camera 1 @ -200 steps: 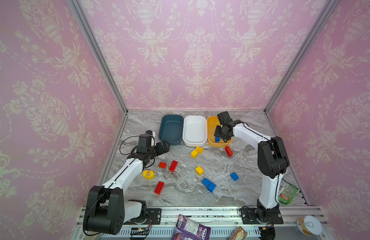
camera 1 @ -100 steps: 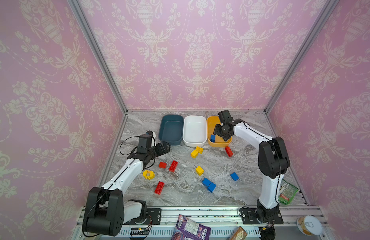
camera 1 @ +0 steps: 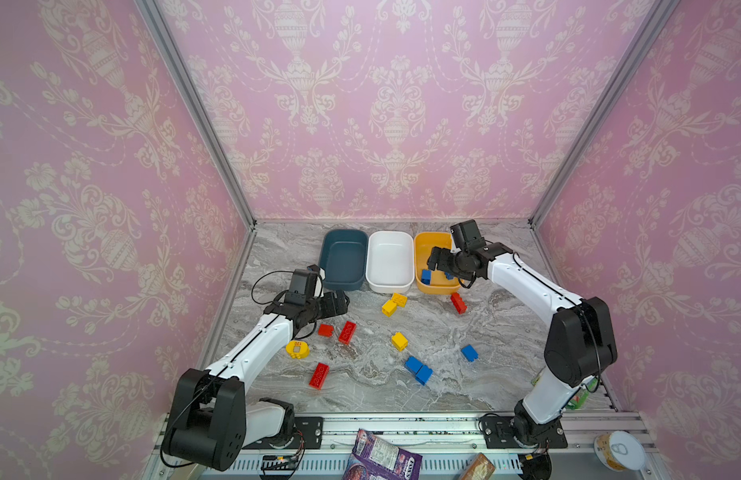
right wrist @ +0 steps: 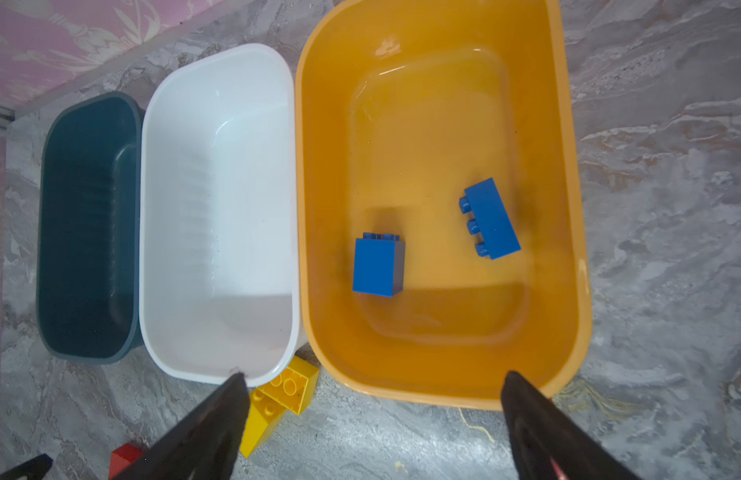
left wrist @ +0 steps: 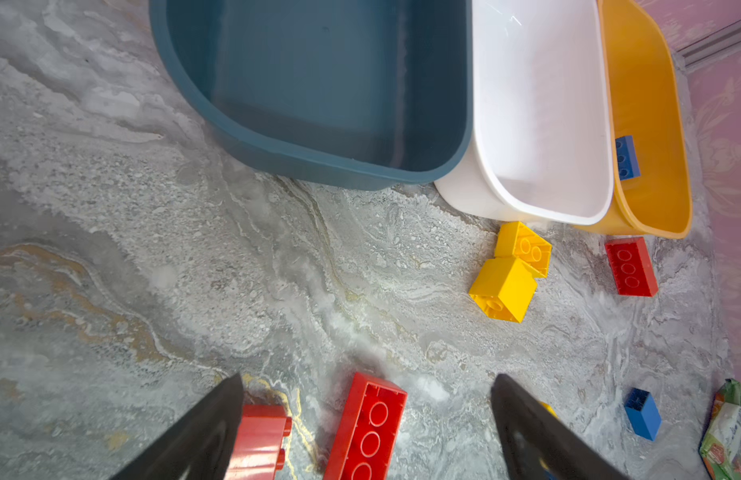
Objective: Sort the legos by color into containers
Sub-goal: 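Lower the left gripper onto a red brick and grasp it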
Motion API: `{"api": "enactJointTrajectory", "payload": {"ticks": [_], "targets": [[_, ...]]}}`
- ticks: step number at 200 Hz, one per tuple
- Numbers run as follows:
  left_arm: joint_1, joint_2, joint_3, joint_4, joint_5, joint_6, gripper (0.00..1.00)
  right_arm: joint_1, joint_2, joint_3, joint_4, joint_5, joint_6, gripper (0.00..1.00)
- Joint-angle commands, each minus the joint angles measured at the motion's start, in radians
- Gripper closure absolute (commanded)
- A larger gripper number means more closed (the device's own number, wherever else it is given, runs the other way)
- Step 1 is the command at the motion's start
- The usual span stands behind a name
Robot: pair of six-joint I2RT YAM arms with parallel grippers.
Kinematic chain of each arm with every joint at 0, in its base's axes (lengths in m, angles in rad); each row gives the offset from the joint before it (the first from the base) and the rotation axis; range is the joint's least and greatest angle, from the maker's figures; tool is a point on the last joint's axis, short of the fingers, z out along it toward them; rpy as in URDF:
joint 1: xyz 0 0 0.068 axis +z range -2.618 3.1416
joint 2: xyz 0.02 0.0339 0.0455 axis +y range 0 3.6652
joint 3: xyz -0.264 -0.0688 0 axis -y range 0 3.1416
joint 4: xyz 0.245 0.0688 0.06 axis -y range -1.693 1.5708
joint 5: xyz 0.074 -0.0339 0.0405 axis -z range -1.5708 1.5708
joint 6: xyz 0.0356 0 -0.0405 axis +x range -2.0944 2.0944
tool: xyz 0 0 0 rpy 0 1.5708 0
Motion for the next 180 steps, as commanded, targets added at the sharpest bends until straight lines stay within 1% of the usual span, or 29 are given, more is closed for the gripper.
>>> {"api": "enactJointTrajectory", "payload": {"ticks": [1, 46, 51, 83, 93, 120, 134, 153, 180], "targets": [[-0.037, 0.023, 0.037, -0.082, -0.049, 0.052, 0.07, -0.004, -0.053, -0.076, 0.022, -0.064, -0.029, 0.02], [-0.119, 0.082, 0.073, -0.143, -0.076, 0.063, 0.12, -0.004, -0.12, -0.178, 0.063, -0.133, -0.031, 0.0], [-0.128, 0.087, 0.076, -0.152, -0.081, 0.063, 0.13, -0.004, -0.128, -0.222, 0.07, -0.143, -0.027, 0.0], [-0.182, 0.121, 0.099, -0.205, -0.111, 0.078, 0.17, -0.005, -0.186, -0.309, 0.11, -0.188, -0.022, 0.0], [-0.195, 0.136, 0.107, -0.223, -0.114, 0.081, 0.2, -0.006, -0.204, -0.329, 0.117, -0.191, -0.019, 0.0], [-0.219, 0.186, 0.135, -0.275, -0.123, 0.092, 0.21, -0.006, -0.24, -0.373, 0.133, -0.195, -0.017, 0.0], [-0.231, 0.207, 0.149, -0.29, -0.149, 0.101, 0.23, -0.006, -0.256, -0.389, 0.143, -0.194, -0.01, 0.0], [-0.241, 0.236, 0.171, -0.307, -0.174, 0.114, 0.27, -0.007, -0.271, -0.401, 0.149, -0.198, -0.007, 0.0], [-0.254, 0.289, 0.207, -0.344, -0.199, 0.127, 0.3, -0.007, -0.288, -0.412, 0.15, -0.2, -0.004, 0.0]]}}
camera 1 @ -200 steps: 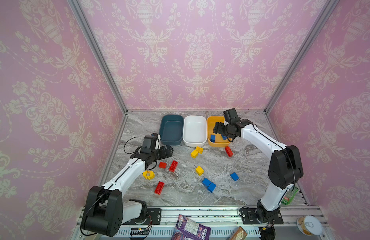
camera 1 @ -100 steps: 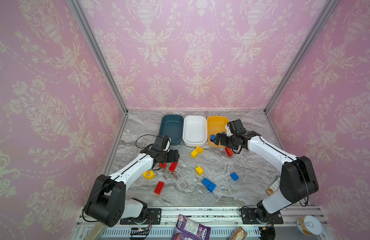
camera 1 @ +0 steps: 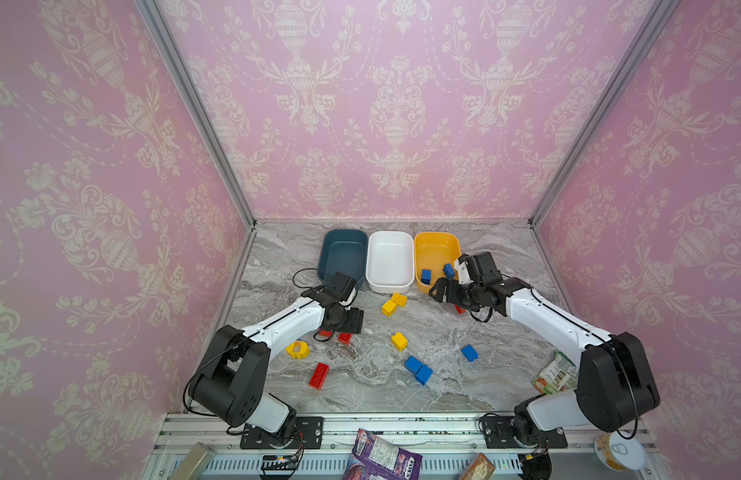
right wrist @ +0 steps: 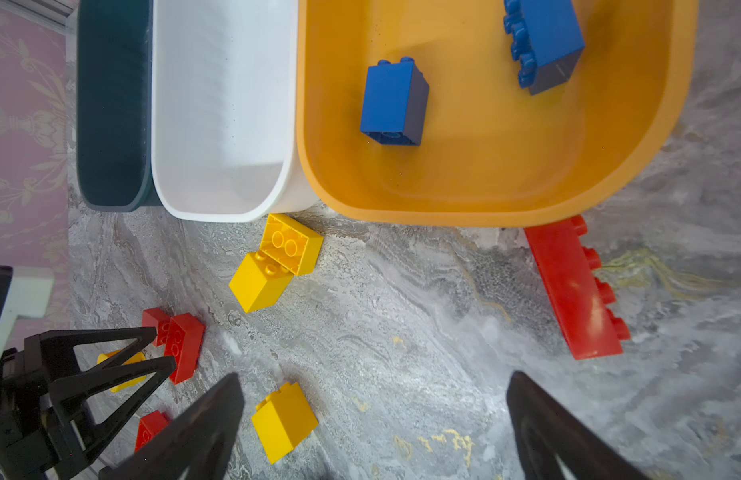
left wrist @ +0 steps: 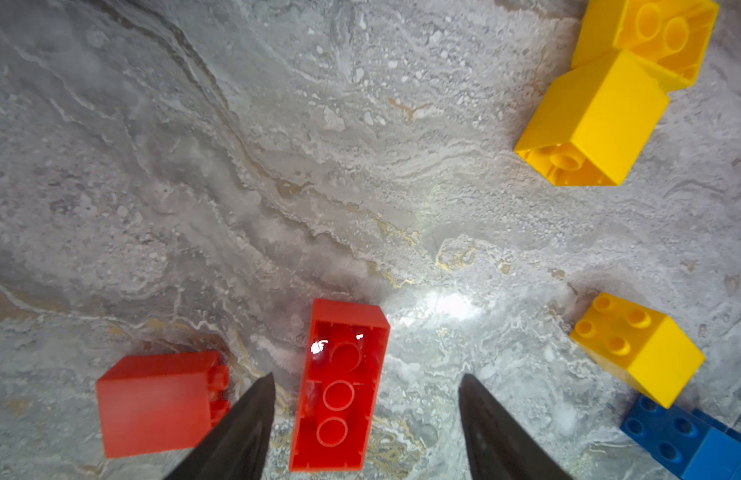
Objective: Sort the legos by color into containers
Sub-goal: 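Lower the left gripper onto a red brick and grasp it, then carry the red brick with the left gripper over the teal bin and release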
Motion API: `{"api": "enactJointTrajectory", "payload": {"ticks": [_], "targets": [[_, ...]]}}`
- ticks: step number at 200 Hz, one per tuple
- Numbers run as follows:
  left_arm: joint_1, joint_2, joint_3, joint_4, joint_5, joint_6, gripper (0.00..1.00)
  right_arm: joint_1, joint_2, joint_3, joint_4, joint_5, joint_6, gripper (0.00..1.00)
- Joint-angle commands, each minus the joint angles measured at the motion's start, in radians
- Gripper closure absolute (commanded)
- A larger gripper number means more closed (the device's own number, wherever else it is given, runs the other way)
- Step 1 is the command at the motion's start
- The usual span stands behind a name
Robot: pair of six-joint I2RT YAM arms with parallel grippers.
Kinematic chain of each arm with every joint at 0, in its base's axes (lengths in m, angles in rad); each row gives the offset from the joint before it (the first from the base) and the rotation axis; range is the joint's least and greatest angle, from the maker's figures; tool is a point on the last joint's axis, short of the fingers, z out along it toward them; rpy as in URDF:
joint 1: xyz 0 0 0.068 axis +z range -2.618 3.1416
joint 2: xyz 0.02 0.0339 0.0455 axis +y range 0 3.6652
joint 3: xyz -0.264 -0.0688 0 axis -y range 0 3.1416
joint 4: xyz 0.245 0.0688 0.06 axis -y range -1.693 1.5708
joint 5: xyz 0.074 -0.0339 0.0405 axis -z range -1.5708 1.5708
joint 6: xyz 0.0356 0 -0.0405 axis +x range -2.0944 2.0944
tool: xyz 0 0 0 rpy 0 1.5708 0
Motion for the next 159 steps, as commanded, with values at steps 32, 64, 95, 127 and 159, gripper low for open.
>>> {"api": "enactJointTrajectory", "payload": {"ticks": [32, 64, 95, 127, 159], "targets": [[-0.035, 0.084, 0.057, -0.085, -0.058, 0.042, 0.36, -0.012, -0.037, -0.022, 0.017, -0.013, 0.007, 0.0], [-0.038, 0.103, 0.048, -0.075, -0.062, 0.042, 0.4, -0.012, -0.038, -0.025, 0.02, -0.015, 0.013, 0.0], [-0.038, 0.127, 0.037, -0.055, -0.063, 0.038, 0.47, -0.013, -0.04, -0.025, 0.021, -0.014, 0.016, 0.0], [-0.038, 0.137, 0.029, -0.041, -0.069, 0.03, 0.58, -0.013, -0.047, -0.028, 0.022, -0.01, 0.02, 0.0], [-0.038, 0.138, 0.027, -0.043, -0.081, 0.033, 0.67, -0.012, -0.047, -0.028, 0.022, -0.012, 0.022, 0.0]]}}
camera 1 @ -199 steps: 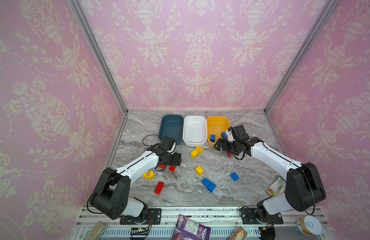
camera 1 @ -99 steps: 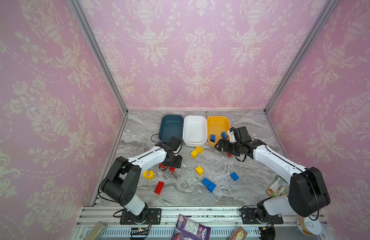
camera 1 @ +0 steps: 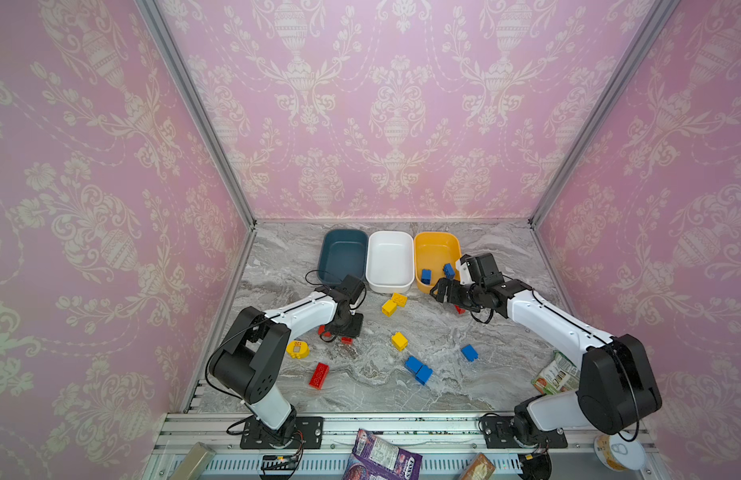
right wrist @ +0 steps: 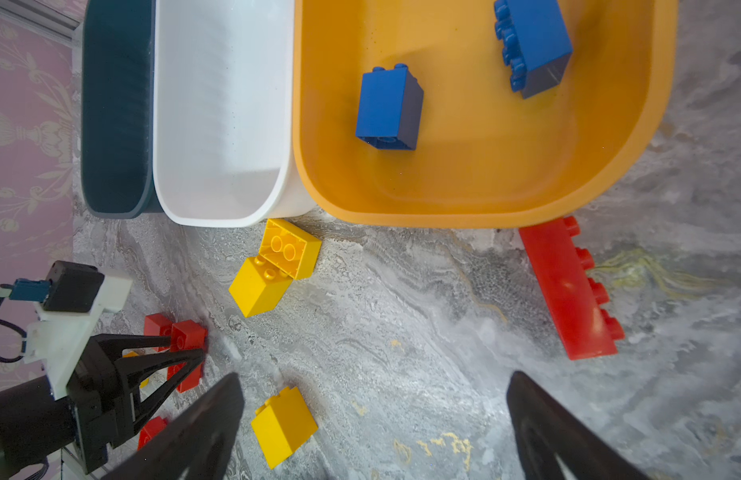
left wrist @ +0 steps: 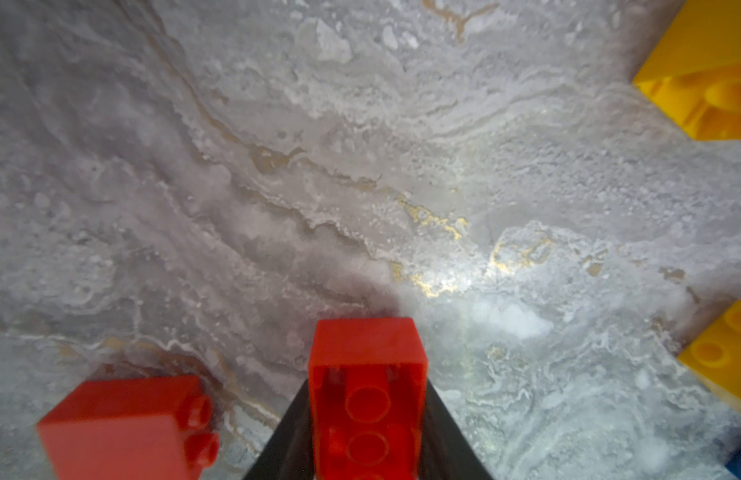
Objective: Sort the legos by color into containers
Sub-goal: 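Carry the red brick with the left gripper over the teal bin and release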
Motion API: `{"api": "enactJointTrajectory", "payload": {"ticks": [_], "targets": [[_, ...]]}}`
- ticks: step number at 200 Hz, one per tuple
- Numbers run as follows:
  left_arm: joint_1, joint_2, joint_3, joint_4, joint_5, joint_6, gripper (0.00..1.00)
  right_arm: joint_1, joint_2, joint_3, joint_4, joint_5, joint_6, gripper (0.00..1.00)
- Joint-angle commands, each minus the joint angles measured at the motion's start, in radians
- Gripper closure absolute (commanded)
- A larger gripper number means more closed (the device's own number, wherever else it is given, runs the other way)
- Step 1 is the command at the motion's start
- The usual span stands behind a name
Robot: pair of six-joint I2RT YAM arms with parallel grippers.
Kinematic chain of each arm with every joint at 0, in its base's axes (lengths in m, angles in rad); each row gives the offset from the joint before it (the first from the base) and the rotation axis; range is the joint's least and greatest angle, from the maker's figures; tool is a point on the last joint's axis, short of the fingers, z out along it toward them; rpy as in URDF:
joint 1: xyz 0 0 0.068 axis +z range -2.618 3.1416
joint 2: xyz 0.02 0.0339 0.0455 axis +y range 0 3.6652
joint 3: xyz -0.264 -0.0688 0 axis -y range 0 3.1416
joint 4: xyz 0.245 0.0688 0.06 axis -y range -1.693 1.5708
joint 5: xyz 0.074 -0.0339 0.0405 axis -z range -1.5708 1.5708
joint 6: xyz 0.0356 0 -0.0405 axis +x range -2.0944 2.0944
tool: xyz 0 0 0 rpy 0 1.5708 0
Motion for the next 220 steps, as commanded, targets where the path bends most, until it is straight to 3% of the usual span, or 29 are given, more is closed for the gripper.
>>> {"api": "enactJointTrajectory", "payload": {"ticks": [1, 27, 127, 167, 220], "targets": [[-0.007, 0.01, -0.007, -0.002, -0.037, 0.011, 0.68, -0.006, -0.035, -0.011, 0.004, -0.012, 0.012, 0.0], [-0.007, -0.007, -0.005, -0.005, -0.044, 0.008, 0.73, -0.007, -0.038, -0.011, 0.004, -0.013, 0.015, 0.0], [0.02, -0.212, 0.082, 0.055, -0.16, 0.003, 0.71, -0.005, -0.038, 0.003, 0.007, -0.039, 0.027, 0.0], [0.11, -0.157, 0.171, 0.153, -0.108, 0.029, 0.71, 0.003, -0.042, -0.001, 0.015, -0.051, 0.037, 0.0], [0.197, 0.017, 0.36, 0.221, -0.077, 0.093, 0.71, 0.017, -0.046, 0.013, 0.007, -0.053, 0.038, 0.0]]}}
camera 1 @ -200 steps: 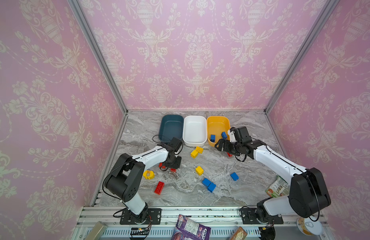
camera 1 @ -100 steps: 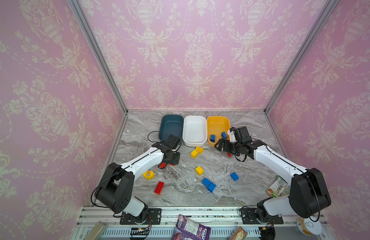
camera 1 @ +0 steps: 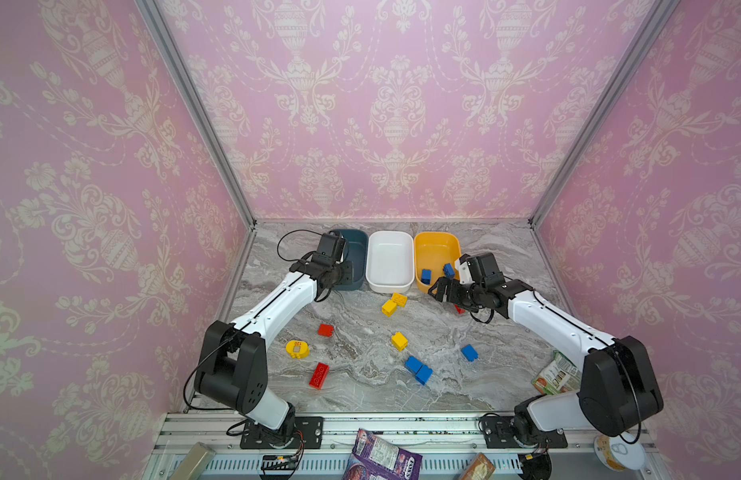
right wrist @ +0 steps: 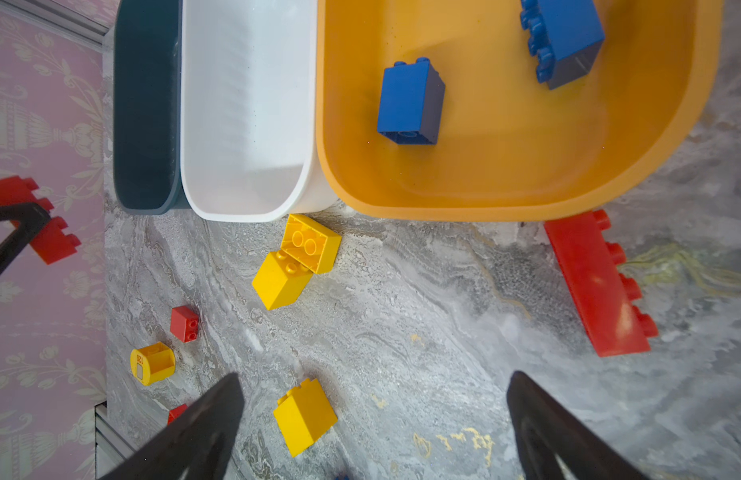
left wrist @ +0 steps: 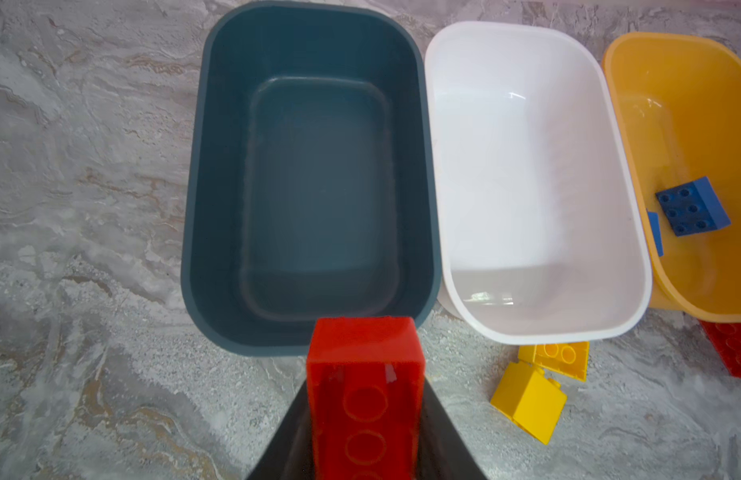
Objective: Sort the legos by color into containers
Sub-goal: 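Carry the red brick with the left gripper over the teal bin and release, then raise the left gripper from the teal bin while the right moves toward yellow bricks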
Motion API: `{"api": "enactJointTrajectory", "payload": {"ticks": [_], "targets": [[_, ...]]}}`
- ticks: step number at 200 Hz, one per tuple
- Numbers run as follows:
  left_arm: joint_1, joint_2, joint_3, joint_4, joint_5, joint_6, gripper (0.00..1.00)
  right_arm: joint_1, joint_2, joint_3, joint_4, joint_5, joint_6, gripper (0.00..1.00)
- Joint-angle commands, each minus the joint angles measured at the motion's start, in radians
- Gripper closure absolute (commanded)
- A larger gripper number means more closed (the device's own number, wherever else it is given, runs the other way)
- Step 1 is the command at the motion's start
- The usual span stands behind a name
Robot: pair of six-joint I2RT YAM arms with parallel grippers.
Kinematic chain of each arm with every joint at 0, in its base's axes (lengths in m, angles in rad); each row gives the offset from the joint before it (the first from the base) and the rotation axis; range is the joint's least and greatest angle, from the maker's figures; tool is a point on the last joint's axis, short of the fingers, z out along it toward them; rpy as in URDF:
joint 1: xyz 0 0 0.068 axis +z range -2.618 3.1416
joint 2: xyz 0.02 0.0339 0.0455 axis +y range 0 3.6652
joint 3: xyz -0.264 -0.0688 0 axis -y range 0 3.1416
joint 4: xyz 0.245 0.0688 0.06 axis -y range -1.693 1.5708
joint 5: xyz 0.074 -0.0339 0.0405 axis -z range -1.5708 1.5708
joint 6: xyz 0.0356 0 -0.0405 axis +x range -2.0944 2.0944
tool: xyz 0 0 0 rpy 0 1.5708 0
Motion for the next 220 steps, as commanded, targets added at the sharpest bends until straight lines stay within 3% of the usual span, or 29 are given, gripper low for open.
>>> {"api": "enactJointTrajectory", "payload": {"ticks": [1, 60, 110, 134, 168, 220], "targets": [[0.028, 0.08, 0.085, 0.044, 0.024, 0.064, 0.71, 0.014, -0.038, 0.014, -0.001, -0.01, 0.011, 0.0], [0.084, 0.261, 0.147, 0.107, 0.051, 0.078, 0.72, 0.036, -0.039, 0.031, -0.004, -0.001, 0.016, 0.0], [0.097, 0.326, 0.171, 0.142, 0.06, 0.078, 0.71, 0.046, -0.036, 0.037, -0.005, 0.002, 0.016, 0.0], [0.096, 0.338, 0.18, 0.137, 0.059, 0.079, 0.62, 0.05, -0.036, 0.034, -0.006, 0.006, 0.016, 0.0], [0.097, 0.335, 0.186, 0.126, 0.056, 0.07, 0.4, 0.052, -0.034, 0.035, -0.004, 0.005, 0.016, 0.0], [0.097, 0.313, 0.172, 0.128, 0.06, 0.055, 0.34, 0.055, -0.029, 0.037, -0.004, 0.005, 0.016, 0.0]]}}
